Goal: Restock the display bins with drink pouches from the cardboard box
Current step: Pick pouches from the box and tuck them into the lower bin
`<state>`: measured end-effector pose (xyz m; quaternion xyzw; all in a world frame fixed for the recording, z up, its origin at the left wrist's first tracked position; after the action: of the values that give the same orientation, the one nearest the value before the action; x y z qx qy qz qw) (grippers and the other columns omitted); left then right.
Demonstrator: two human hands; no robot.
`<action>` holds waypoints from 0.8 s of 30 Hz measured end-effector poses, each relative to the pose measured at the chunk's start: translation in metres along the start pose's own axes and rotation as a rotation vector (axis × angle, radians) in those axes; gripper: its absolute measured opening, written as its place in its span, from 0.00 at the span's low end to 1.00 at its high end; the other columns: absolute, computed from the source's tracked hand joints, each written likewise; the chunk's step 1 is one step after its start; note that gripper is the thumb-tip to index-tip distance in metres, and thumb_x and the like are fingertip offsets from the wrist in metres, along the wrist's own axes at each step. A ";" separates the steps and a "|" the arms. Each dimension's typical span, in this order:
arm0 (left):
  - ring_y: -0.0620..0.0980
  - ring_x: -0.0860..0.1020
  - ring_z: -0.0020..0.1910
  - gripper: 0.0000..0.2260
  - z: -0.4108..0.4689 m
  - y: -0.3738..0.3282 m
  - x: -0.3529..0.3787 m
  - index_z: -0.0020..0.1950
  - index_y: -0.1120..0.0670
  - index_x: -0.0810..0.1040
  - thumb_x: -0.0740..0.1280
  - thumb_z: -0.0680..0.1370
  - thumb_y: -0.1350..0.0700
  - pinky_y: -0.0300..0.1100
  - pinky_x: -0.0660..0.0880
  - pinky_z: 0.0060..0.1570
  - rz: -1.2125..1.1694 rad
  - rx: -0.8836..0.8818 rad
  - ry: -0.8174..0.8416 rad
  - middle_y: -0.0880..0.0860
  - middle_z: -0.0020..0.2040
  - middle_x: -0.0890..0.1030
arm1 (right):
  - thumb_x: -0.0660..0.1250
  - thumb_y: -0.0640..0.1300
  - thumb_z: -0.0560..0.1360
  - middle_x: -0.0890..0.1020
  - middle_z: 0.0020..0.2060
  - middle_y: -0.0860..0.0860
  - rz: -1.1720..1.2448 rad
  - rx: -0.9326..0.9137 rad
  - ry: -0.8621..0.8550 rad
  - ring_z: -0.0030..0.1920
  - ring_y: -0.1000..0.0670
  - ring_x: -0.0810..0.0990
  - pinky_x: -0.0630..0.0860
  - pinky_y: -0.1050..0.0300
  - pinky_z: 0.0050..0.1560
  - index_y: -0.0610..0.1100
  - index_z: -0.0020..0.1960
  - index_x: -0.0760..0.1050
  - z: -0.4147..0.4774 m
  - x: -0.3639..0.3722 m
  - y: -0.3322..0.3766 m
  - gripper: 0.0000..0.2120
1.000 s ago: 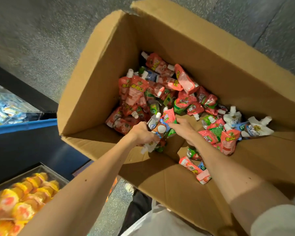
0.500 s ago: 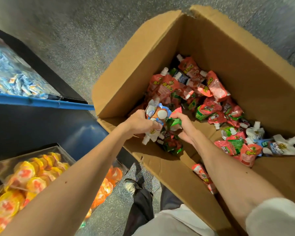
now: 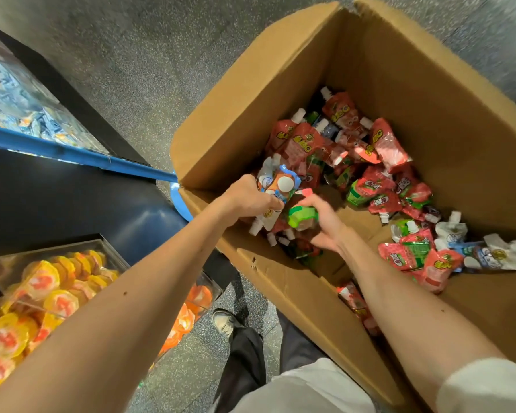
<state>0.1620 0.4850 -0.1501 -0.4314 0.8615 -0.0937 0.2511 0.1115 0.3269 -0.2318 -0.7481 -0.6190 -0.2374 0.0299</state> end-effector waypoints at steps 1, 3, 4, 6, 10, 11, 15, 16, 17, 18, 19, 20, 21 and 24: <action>0.48 0.79 0.46 0.19 -0.002 -0.001 0.000 0.56 0.54 0.72 0.78 0.72 0.53 0.44 0.79 0.52 -0.020 0.003 -0.004 0.51 0.48 0.79 | 0.61 0.43 0.77 0.81 0.41 0.47 -0.088 0.022 0.009 0.39 0.51 0.79 0.75 0.59 0.40 0.42 0.50 0.77 -0.001 0.009 -0.003 0.07; 0.45 0.78 0.44 0.18 -0.007 -0.003 0.000 0.55 0.54 0.73 0.78 0.72 0.53 0.42 0.77 0.49 -0.062 0.003 0.001 0.51 0.48 0.79 | 0.60 0.45 0.80 0.78 0.59 0.46 -0.277 0.043 -0.117 0.55 0.50 0.78 0.73 0.57 0.56 0.42 0.65 0.72 -0.007 0.018 -0.005 0.16; 0.44 0.78 0.44 0.16 -0.011 -0.004 0.000 0.54 0.53 0.74 0.77 0.72 0.54 0.41 0.76 0.48 -0.082 0.011 0.007 0.51 0.49 0.80 | 0.59 0.48 0.81 0.71 0.70 0.46 -0.338 0.028 -0.179 0.66 0.48 0.72 0.68 0.52 0.65 0.42 0.73 0.66 -0.007 0.015 -0.004 0.23; 0.43 0.77 0.43 0.12 -0.022 -0.013 -0.002 0.48 0.50 0.74 0.77 0.73 0.54 0.38 0.75 0.43 -0.127 0.050 0.021 0.49 0.47 0.79 | 0.57 0.52 0.81 0.61 0.78 0.47 -0.388 0.001 -0.247 0.76 0.44 0.62 0.62 0.44 0.71 0.44 0.79 0.56 -0.020 0.014 0.002 0.30; 0.46 0.80 0.46 0.17 -0.057 -0.028 -0.015 0.55 0.52 0.75 0.78 0.72 0.54 0.37 0.76 0.39 -0.219 0.126 0.037 0.51 0.51 0.82 | 0.66 0.47 0.74 0.80 0.58 0.42 -0.310 -0.125 -0.326 0.52 0.46 0.81 0.78 0.52 0.44 0.37 0.64 0.74 -0.062 -0.001 0.016 0.22; 0.47 0.81 0.46 0.16 -0.070 -0.032 -0.018 0.55 0.52 0.75 0.77 0.72 0.53 0.37 0.76 0.38 -0.252 0.151 0.044 0.52 0.51 0.82 | 0.68 0.46 0.72 0.82 0.51 0.43 -0.297 -0.155 -0.314 0.47 0.46 0.81 0.74 0.54 0.38 0.36 0.58 0.76 -0.078 0.001 0.021 0.18; 0.50 0.83 0.46 0.18 -0.130 -0.038 -0.034 0.55 0.49 0.78 0.78 0.70 0.47 0.45 0.76 0.44 -0.383 0.282 0.057 0.50 0.48 0.85 | 0.69 0.44 0.72 0.81 0.29 0.49 -0.307 -0.366 -0.247 0.32 0.50 0.79 0.68 0.59 0.31 0.40 0.40 0.77 -0.161 0.038 0.047 0.07; 0.51 0.83 0.47 0.19 -0.148 -0.038 -0.040 0.55 0.48 0.79 0.78 0.68 0.46 0.48 0.75 0.48 -0.417 0.331 0.059 0.49 0.48 0.86 | 0.69 0.43 0.71 0.79 0.26 0.49 -0.304 -0.447 -0.240 0.29 0.50 0.77 0.67 0.59 0.29 0.40 0.39 0.76 -0.183 0.053 0.052 0.07; 0.52 0.84 0.49 0.18 -0.167 -0.036 -0.047 0.54 0.48 0.80 0.78 0.68 0.45 0.51 0.74 0.51 -0.453 0.376 0.059 0.48 0.47 0.86 | 0.70 0.43 0.70 0.78 0.25 0.49 -0.294 -0.517 -0.241 0.27 0.50 0.77 0.66 0.59 0.27 0.40 0.40 0.76 -0.203 0.068 0.055 0.07; 0.52 0.84 0.50 0.16 -0.187 -0.033 -0.053 0.54 0.47 0.81 0.77 0.69 0.46 0.53 0.75 0.54 -0.484 0.425 0.070 0.48 0.48 0.86 | 0.70 0.42 0.70 0.78 0.26 0.49 -0.286 -0.577 -0.233 0.27 0.51 0.78 0.68 0.60 0.26 0.39 0.42 0.76 -0.222 0.086 0.055 0.07; 0.54 0.84 0.51 0.15 -0.208 -0.028 -0.060 0.56 0.48 0.81 0.77 0.71 0.48 0.55 0.75 0.57 -0.514 0.481 0.085 0.49 0.50 0.86 | 0.71 0.42 0.68 0.80 0.29 0.48 -0.281 -0.626 -0.224 0.29 0.50 0.79 0.71 0.60 0.27 0.38 0.45 0.77 -0.236 0.102 0.053 0.10; 0.56 0.83 0.54 0.16 -0.229 -0.021 -0.069 0.58 0.50 0.81 0.76 0.72 0.49 0.57 0.76 0.59 -0.548 0.537 0.089 0.52 0.53 0.86 | 0.73 0.44 0.65 0.81 0.35 0.45 -0.284 -0.665 -0.210 0.34 0.48 0.81 0.75 0.57 0.32 0.36 0.50 0.77 -0.250 0.122 0.049 0.17; 0.58 0.83 0.56 0.19 -0.249 -0.010 -0.079 0.61 0.53 0.81 0.76 0.72 0.50 0.58 0.76 0.60 -0.593 0.586 0.080 0.55 0.56 0.85 | 0.74 0.47 0.60 0.81 0.41 0.42 -0.292 -0.694 -0.202 0.39 0.45 0.83 0.77 0.51 0.38 0.33 0.55 0.76 -0.260 0.142 0.044 0.28; 0.56 0.83 0.56 0.21 -0.305 0.040 -0.113 0.65 0.60 0.78 0.74 0.74 0.55 0.52 0.79 0.58 -0.707 0.685 0.020 0.57 0.57 0.84 | 0.76 0.51 0.50 0.79 0.55 0.36 -0.313 -0.707 -0.109 0.49 0.38 0.83 0.80 0.38 0.46 0.32 0.62 0.72 -0.274 0.209 0.012 0.45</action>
<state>0.0346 0.5818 0.1359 -0.5889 0.5845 -0.4552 0.3230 0.0611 0.4219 0.0958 -0.6202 -0.6065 -0.3975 -0.2993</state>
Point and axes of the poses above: each hand's wrist, its own z-axis towards the middle knuckle, its own x-axis out of the palm, y = z × x, the point moved 7 cm from there along z, towards the middle knuckle
